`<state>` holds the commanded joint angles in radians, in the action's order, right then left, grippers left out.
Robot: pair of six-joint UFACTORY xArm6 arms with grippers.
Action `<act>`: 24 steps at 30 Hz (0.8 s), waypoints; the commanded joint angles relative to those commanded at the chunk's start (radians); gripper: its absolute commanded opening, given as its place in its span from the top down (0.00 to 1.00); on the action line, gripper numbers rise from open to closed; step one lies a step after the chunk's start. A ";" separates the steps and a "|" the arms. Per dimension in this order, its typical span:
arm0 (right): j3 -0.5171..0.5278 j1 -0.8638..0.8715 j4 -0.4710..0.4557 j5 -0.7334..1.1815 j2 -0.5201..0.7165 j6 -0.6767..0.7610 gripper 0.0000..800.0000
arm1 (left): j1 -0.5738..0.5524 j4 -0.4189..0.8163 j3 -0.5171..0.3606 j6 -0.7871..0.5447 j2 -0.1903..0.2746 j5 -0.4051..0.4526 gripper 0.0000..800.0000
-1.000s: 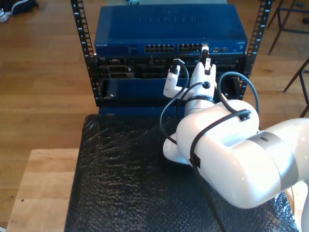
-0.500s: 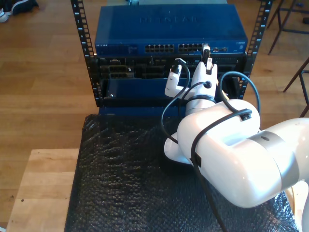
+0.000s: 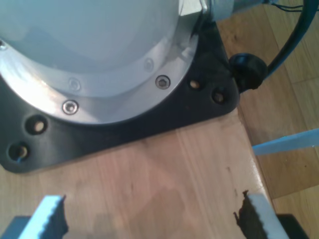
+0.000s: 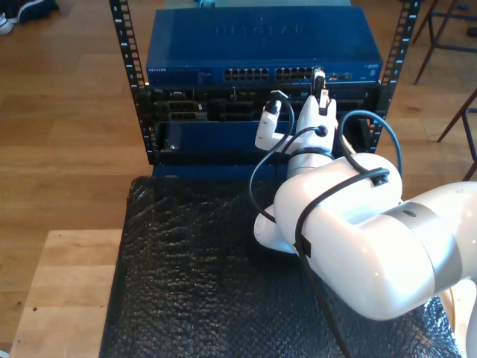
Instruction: Grab the cable and plug it in
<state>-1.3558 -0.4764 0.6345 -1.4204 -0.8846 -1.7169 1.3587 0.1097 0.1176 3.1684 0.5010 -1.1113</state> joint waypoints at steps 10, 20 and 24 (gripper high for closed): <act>0.006 0.000 -0.002 -0.003 0.000 -0.003 1.00 | -0.002 0.000 0.000 0.000 0.000 -0.002 0.00; 0.012 -0.003 -0.002 -0.025 0.003 -0.029 1.00 | 0.000 0.000 0.000 0.000 0.000 0.000 0.00; 0.023 -0.003 -0.002 -0.026 0.005 -0.031 1.00 | 0.000 0.000 0.000 0.000 0.000 -0.002 0.00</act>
<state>-1.3328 -0.4795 0.6329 -1.4465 -0.8800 -1.7476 1.3587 0.1097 0.1176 3.1684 0.5010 -1.1128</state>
